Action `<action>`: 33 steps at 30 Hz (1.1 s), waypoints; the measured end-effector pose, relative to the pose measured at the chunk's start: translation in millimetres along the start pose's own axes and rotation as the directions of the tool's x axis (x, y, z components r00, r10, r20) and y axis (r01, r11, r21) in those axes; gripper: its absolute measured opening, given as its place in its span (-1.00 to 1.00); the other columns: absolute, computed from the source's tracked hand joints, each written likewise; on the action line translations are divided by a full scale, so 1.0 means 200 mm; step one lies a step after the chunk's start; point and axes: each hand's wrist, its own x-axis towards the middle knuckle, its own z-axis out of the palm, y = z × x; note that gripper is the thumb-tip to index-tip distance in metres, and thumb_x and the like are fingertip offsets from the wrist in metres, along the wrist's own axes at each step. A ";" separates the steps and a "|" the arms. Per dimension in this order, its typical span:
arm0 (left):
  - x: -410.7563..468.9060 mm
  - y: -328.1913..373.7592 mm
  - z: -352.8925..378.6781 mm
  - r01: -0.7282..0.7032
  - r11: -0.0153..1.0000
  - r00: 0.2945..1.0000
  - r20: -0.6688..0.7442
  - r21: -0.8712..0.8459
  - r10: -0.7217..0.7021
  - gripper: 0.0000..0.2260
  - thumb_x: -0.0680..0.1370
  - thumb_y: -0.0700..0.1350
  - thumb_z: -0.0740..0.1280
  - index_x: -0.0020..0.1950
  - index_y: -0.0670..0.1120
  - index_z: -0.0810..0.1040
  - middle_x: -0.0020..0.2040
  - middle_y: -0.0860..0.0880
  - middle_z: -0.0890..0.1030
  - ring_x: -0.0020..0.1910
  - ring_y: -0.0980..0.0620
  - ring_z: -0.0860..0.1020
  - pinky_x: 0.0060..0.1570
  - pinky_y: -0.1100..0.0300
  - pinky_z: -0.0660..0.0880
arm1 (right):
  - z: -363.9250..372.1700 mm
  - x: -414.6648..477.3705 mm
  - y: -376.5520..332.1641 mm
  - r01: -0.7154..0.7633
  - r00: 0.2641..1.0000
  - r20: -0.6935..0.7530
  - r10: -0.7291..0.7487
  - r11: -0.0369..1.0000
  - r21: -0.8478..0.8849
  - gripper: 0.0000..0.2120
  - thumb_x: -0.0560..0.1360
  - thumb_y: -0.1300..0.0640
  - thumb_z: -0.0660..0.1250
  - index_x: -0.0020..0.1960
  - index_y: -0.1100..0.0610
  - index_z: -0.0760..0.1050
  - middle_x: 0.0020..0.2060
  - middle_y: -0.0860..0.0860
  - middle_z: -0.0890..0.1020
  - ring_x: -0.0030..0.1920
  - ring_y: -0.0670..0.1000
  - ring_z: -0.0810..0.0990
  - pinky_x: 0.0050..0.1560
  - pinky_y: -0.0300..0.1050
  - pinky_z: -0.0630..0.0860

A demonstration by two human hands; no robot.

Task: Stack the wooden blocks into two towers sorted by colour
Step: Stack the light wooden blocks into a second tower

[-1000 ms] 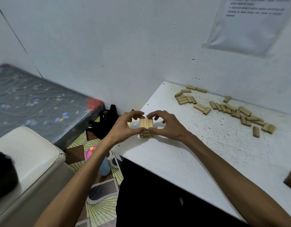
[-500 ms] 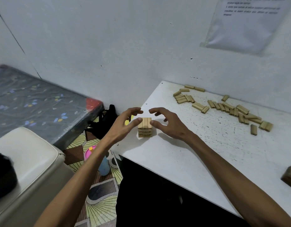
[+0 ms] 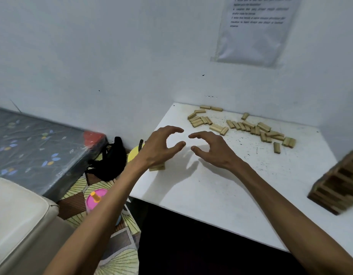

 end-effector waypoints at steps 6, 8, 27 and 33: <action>0.13 0.13 0.18 -0.040 0.999 0.995 0.085 -0.025 0.042 -0.64 0.60 0.03 0.43 0.39 0.01 0.56 0.35 0.11 0.59 0.36 0.13 0.48 0.27 0.33 0.28 | -0.16 -0.15 0.14 -0.097 0.995 -0.045 0.091 0.987 -0.130 -0.60 0.57 -0.07 0.40 0.40 -0.10 0.52 0.36 -0.17 0.57 0.40 -0.05 0.47 0.43 0.06 0.40; 0.18 0.17 0.25 -0.050 0.998 0.991 0.124 -0.039 0.055 -0.63 0.60 0.04 0.43 0.40 0.00 0.56 0.36 0.08 0.59 0.36 0.11 0.49 0.27 0.30 0.31 | -0.21 -0.19 0.18 -0.143 0.988 -0.075 0.133 0.977 -0.160 -0.60 0.57 -0.07 0.40 0.40 -0.08 0.51 0.37 -0.14 0.57 0.38 -0.02 0.47 0.42 0.11 0.39; 0.63 0.31 0.89 -0.160 0.967 0.970 0.211 0.197 0.118 -0.62 0.61 -0.02 0.36 0.42 -0.08 0.55 0.41 -0.08 0.56 0.39 -0.15 0.47 0.32 -0.06 0.42 | -0.46 -0.42 0.56 -0.653 0.746 -0.433 0.505 0.680 -0.332 -0.59 0.63 0.08 0.31 0.43 0.20 0.46 0.42 0.12 0.47 0.42 0.21 0.39 0.26 0.13 0.45; 0.74 0.17 0.99 -0.045 0.944 0.999 0.024 0.327 0.039 -0.69 0.60 -0.13 0.30 0.32 -0.14 0.61 0.42 -0.16 0.54 0.45 -0.21 0.41 0.42 -0.13 0.32 | -0.44 -0.41 0.65 -0.711 0.681 -0.512 0.523 0.640 -0.292 -0.65 0.66 0.16 0.27 0.40 0.27 0.48 0.34 0.18 0.53 0.37 0.21 0.41 0.24 0.14 0.47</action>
